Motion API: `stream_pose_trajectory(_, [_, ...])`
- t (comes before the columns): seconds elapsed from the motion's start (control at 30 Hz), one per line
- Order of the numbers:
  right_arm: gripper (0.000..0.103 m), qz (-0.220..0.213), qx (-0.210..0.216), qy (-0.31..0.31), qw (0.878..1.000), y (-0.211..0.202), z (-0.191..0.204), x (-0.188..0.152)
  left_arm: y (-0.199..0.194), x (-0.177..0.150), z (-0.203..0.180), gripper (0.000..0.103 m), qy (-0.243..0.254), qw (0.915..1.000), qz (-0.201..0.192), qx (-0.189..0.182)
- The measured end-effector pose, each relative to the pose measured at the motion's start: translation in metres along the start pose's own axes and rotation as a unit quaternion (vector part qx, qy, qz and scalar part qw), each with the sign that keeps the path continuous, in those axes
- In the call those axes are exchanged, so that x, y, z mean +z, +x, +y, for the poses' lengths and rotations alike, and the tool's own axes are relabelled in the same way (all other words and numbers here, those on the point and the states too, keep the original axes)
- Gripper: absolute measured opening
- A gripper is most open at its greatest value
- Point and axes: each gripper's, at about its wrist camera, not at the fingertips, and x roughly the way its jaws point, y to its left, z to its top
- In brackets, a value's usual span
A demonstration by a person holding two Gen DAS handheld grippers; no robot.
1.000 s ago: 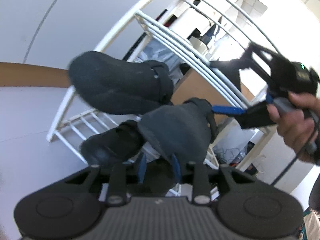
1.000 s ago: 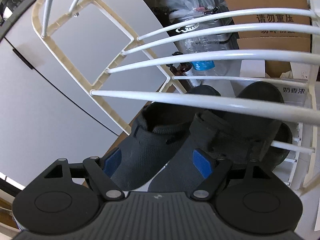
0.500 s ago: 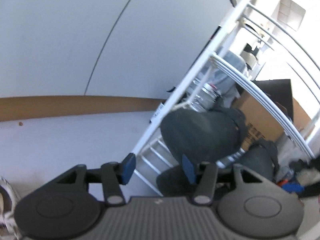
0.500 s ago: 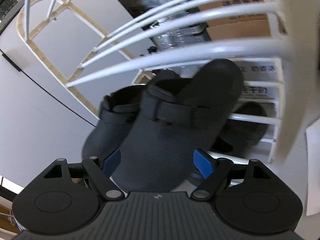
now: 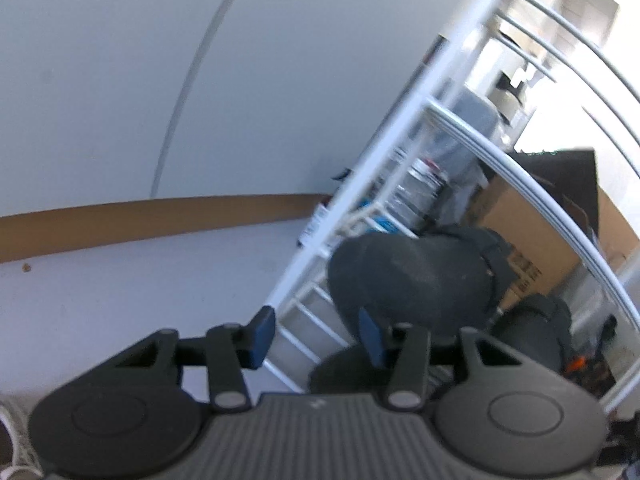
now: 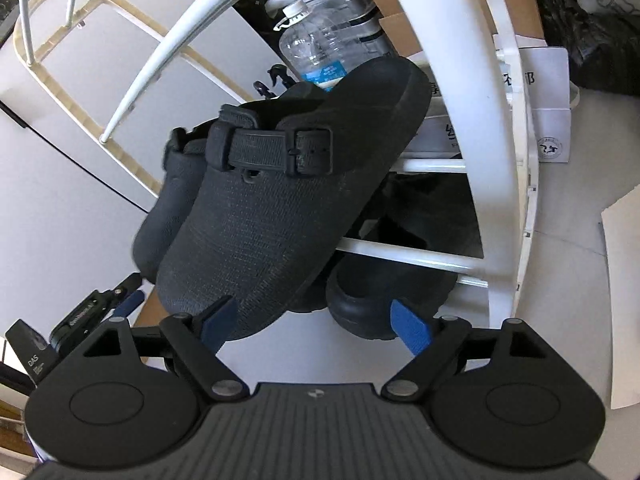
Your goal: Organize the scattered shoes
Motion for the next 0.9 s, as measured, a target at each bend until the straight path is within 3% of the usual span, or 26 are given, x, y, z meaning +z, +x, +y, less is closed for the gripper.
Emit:
stream_pose_trajectory(0.13, [0.088, -0.008, 0.002, -0.014, 1.000, -0.005, 0.003, -0.001, 0.010, -0.006, -0.030, 0.052, 0.039, 0.9987, 0.022, -0.024])
stream_pose_trajectory(0.23, [0.088, -0.004, 0.005, -0.012, 1.000, -0.005, 0.002, -0.002, 0.014, -0.011, -0.049, 0.053, 0.070, 0.9970, 0.031, -0.013])
stream_pose_trajectory(0.67, [0.089, 0.012, 0.025, 0.006, 1.000, 0.000, -0.010, 0.000, -0.002, 0.025, -0.024, 0.054, 0.050, 0.9973, -0.011, 0.053])
stream_pose_trajectory(0.77, [0.089, 0.016, 0.028, 0.008, 0.999, 0.002, -0.012, 0.001, 0.004, 0.029, -0.015, 0.060, 0.012, 0.9994, -0.003, 0.034])
stream_pose_trajectory(0.83, [0.090, 0.018, 0.031, 0.009, 0.999, 0.002, -0.012, 0.001, 0.015, 0.027, -0.020, 0.078, 0.005, 0.9996, 0.004, 0.027])
stream_pose_trajectory(0.9, [0.091, 0.020, 0.032, 0.007, 0.999, 0.003, -0.012, 0.001, 0.025, 0.026, -0.022, 0.079, 0.006, 0.9997, 0.012, 0.022])
